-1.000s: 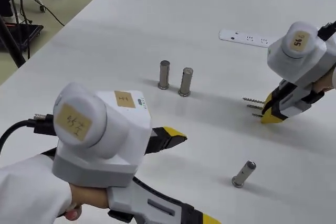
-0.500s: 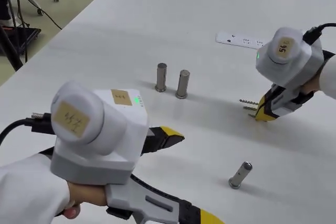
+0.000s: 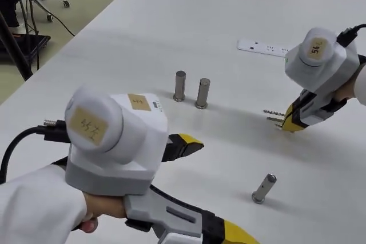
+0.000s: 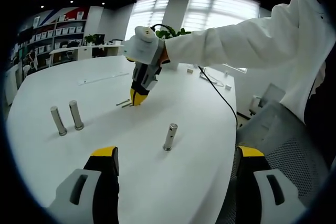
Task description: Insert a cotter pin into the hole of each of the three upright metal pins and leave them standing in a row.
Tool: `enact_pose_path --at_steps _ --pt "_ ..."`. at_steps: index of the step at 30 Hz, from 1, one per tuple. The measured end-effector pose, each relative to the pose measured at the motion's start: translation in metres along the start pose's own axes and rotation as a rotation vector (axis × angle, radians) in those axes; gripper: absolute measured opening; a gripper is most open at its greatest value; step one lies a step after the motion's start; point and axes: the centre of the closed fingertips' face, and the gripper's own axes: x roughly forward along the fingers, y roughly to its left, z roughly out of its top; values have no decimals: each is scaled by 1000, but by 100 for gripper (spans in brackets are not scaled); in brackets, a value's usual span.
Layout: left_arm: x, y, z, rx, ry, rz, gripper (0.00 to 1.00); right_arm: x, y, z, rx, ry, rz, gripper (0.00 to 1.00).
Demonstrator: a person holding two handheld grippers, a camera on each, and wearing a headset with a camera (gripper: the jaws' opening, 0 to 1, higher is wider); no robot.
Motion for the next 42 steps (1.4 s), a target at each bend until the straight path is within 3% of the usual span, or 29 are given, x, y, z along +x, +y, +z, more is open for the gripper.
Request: enact_pose_path --at_steps 12,16,20,27,32,34,42 --pt "0 6 16 12 -27 30 88 -43 0 -1 -51 -109 -85 0" --pt "1 7 21 8 -39 36 88 -60 11 4 -60 -170 -109 0" --pt "2 7 26 -17 -48 37 81 -72 14 5 -69 -212 -140 0" --pt "4 12 39 -59 -92 52 78 -94 29 17 -92 -311 -230 0" --pt "7 15 46 -70 -97 62 74 -107 41 26 -106 -380 -286 0" --pt "9 11 49 -110 -103 37 69 -111 44 29 -112 -398 -312 0" --pt "15 7 59 -153 -116 17 48 -127 62 41 -135 -478 -398 0"
